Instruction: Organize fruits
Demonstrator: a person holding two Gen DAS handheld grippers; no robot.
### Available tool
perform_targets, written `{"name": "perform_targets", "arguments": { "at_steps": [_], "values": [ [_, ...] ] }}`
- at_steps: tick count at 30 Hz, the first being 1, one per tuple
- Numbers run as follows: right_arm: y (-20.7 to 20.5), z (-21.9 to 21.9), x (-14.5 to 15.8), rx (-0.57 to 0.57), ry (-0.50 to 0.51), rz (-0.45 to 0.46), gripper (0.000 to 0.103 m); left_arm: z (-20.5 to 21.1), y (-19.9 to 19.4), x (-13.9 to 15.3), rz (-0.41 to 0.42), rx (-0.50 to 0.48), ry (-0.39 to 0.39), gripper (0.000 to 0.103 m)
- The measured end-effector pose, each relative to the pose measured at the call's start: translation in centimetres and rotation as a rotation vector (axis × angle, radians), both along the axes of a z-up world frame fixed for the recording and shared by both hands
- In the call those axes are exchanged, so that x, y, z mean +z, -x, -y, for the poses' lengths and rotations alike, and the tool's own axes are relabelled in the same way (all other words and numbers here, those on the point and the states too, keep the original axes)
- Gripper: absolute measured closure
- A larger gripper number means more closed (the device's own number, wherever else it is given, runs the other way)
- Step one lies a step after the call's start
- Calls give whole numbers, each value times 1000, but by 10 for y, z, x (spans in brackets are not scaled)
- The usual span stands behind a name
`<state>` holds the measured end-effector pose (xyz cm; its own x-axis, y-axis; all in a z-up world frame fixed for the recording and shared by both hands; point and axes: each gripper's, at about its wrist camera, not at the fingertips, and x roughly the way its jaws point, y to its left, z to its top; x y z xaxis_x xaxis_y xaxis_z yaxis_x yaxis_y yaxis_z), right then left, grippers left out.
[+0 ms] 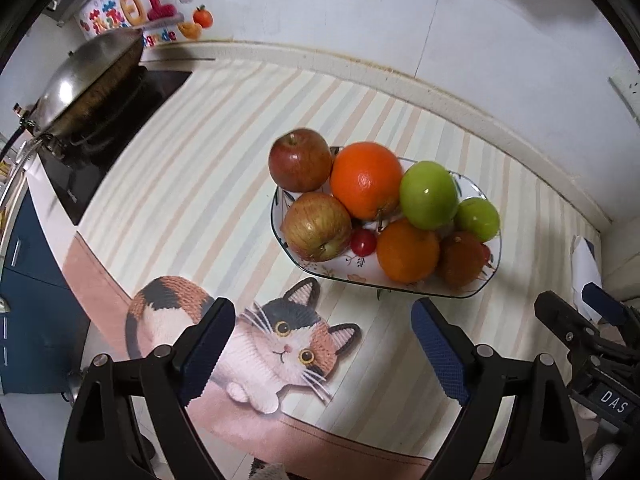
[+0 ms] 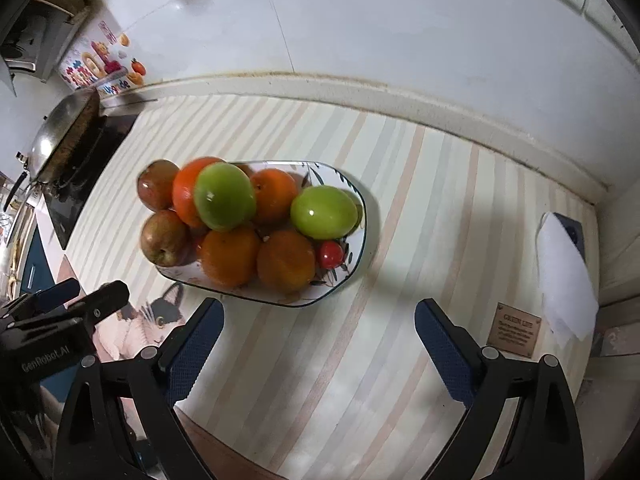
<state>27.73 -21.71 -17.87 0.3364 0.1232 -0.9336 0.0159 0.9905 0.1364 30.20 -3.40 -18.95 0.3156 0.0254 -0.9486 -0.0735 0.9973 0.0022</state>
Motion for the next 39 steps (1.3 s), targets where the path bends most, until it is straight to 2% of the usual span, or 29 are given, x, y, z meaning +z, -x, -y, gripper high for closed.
{"name": "perform_targets", "arguments": {
  "at_steps": [9, 18, 25, 32, 39],
  "values": [
    [34, -11, 63, -22, 20, 108, 5, -10, 36, 57, 116, -10, -13, 13],
    [119, -30, 146, -62, 56, 251, 5, -24, 108, 122, 248, -75, -5, 13],
    [186, -47, 200, -96, 85, 340, 4, -29, 163, 158, 316, -135, 9, 13],
    [241, -54, 236, -102, 82, 396, 4, -25, 200, 181, 357, -157, 16, 13],
    [270, -46, 253, -99, 60, 421, 4, -20, 216, 193, 380, -142, 11, 13]
  ]
}}
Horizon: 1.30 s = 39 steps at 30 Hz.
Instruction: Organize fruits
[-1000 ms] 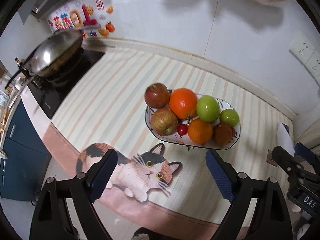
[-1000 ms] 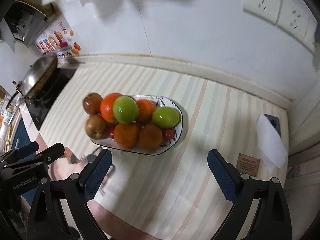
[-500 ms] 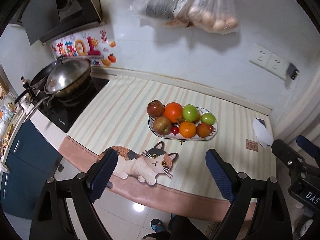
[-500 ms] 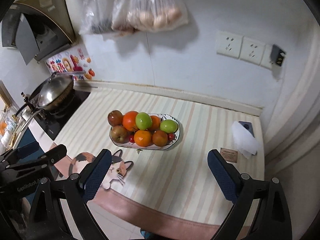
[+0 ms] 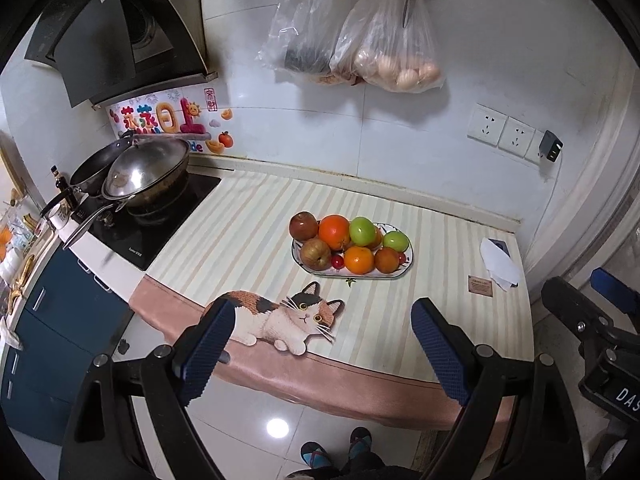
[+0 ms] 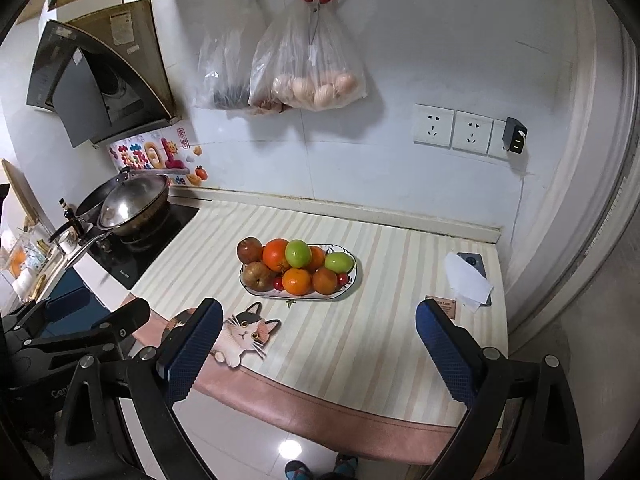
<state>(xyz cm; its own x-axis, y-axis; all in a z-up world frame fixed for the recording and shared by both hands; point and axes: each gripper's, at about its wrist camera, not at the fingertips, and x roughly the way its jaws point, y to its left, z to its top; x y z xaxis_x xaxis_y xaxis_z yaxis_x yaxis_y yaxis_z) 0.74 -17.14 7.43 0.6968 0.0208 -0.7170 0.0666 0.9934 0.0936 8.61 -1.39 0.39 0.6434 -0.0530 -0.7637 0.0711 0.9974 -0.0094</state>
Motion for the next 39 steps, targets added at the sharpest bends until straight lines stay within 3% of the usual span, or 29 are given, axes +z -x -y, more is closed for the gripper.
{"name": "perform_targets", "arguments": {
  "at_steps": [6, 26, 39],
  "values": [
    [-1, 12, -1, 8, -5, -15, 4, 9, -9, -6, -44, 16, -2, 13],
    [-110, 31, -45, 41, -28, -103, 4, 18, -81, -36, -117, 77, -64, 13],
    [-136, 34, -80, 29, -17, -163, 4, 17, -97, -51, -155, 83, -63, 13]
  ]
}}
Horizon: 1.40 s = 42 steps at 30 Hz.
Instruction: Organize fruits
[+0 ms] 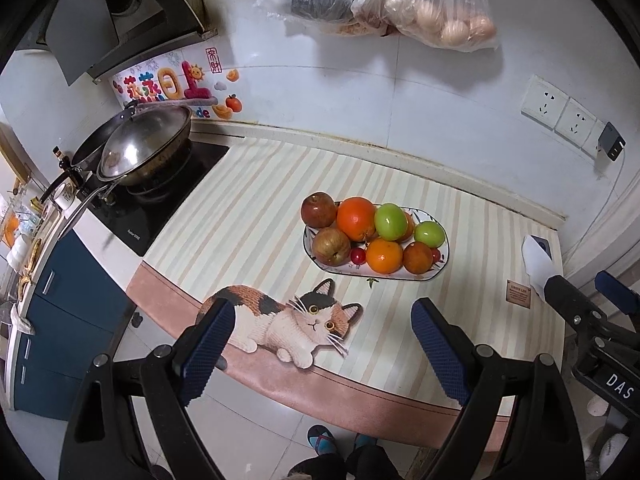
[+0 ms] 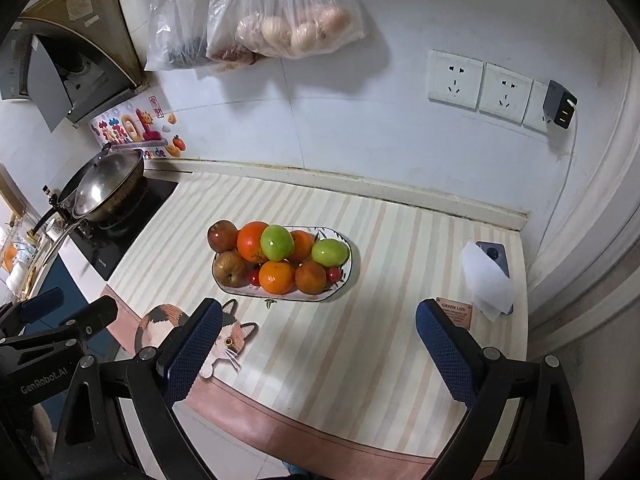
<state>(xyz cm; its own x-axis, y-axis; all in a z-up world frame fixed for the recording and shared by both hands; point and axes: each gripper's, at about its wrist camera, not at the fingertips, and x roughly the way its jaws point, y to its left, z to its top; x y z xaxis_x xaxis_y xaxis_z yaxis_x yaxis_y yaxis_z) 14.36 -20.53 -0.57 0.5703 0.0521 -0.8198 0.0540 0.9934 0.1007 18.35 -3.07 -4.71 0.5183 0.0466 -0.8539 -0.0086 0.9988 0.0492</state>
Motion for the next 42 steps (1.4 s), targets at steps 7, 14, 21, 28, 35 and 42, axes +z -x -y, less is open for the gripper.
{"name": "perform_targets", "arguments": {
  "at_steps": [7, 14, 21, 28, 35, 42],
  "values": [
    [-2, 1, -2, 8, 11, 0, 4, 1, -4, -2, 0, -2, 5, 13],
    [-3, 2, -1, 9, 12, -2, 4, 2, -5, -2, 3, -1, 7, 13],
    [-4, 2, -1, 15, 13, 4, 4, 3, -7, -3, 5, 1, 7, 13],
    [-4, 2, -1, 26, 10, 0, 4, 4, -5, -3, 5, 2, 8, 13],
    [-2, 1, -2, 40, 4, -4, 4, 5, -2, -2, 6, 5, 15, 13],
    [1, 2, 2, 35, -5, 8, 4, 5, 3, 6, 23, 4, 20, 13]
  ]
}}
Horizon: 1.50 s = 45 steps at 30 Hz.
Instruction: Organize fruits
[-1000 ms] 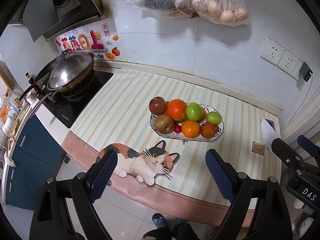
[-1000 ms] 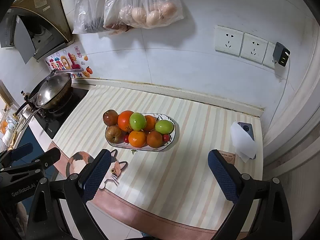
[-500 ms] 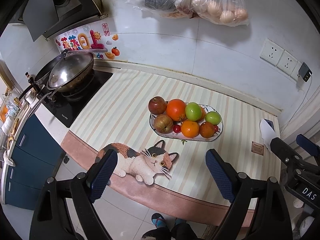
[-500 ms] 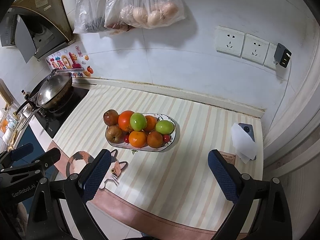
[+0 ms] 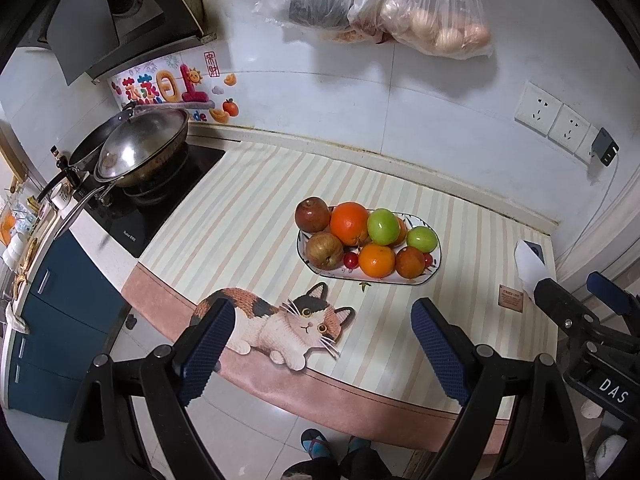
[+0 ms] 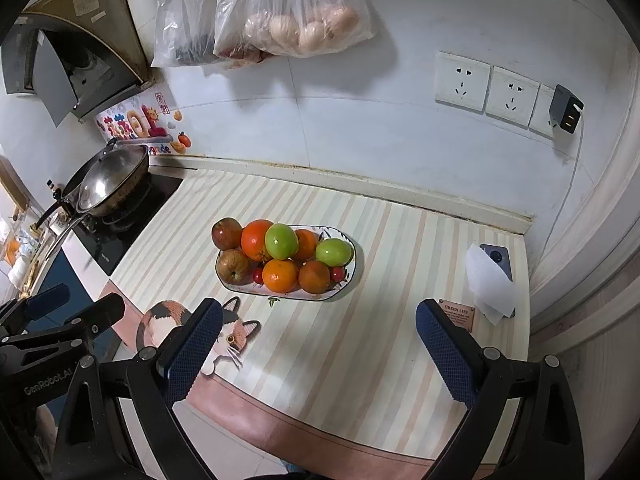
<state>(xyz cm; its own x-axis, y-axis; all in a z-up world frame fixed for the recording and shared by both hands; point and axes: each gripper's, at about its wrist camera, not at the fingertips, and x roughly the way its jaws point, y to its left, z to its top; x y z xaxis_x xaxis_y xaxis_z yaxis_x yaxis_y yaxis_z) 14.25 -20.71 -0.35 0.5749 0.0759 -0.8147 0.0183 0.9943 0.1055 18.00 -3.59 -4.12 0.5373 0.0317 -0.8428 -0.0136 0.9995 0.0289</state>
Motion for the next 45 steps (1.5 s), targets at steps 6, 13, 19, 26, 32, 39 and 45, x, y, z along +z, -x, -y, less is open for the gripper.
{"name": "perform_targets", "arguments": {
  "at_steps": [6, 13, 19, 26, 32, 39, 45],
  "values": [
    [2, -2, 5, 3, -2, 12, 4, 1, 3, 2, 4, 0, 0, 13],
    [5, -2, 9, 6, -12, 19, 4, 0, 4, 4, 4, -2, 2, 13],
    [6, -1, 11, 7, -14, 23, 4, 1, 6, 6, 9, -3, 0, 13],
    [9, -3, 14, 8, -17, 23, 4, 3, 9, 11, 17, -7, 2, 13],
    [11, -4, 14, 8, -20, 25, 4, 2, 10, 11, 16, -6, 3, 13],
    [14, -7, 14, 7, -22, 26, 4, 2, 11, 12, 17, -6, 2, 13],
    [16, -8, 15, 9, -26, 27, 4, -2, 16, 16, 29, 6, -1, 13]
  ]
}}
